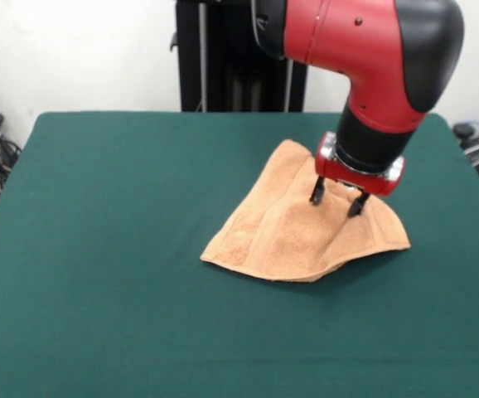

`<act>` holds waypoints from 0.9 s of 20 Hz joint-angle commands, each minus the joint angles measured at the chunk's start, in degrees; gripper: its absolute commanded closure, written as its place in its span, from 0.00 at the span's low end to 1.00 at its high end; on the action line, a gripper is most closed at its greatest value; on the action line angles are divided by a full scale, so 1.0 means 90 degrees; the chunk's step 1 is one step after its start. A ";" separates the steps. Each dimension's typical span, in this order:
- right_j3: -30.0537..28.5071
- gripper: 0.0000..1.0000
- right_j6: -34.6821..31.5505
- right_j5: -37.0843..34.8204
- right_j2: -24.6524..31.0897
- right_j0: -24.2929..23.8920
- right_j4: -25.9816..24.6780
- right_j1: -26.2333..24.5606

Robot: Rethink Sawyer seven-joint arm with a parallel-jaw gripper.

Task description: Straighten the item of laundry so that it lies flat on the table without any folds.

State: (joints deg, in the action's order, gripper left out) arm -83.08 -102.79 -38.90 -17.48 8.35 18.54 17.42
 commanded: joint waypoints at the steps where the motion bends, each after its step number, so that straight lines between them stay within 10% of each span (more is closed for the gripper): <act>1: 0.0116 0.00 -0.1746 0.0003 0.0370 0.0127 0.0285 -0.0222; 18: 0.2093 0.00 -0.1834 -0.1691 0.0130 -0.0032 0.0204 -0.0911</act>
State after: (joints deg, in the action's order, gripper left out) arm -69.43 -102.79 -52.83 -18.74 8.31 18.52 11.86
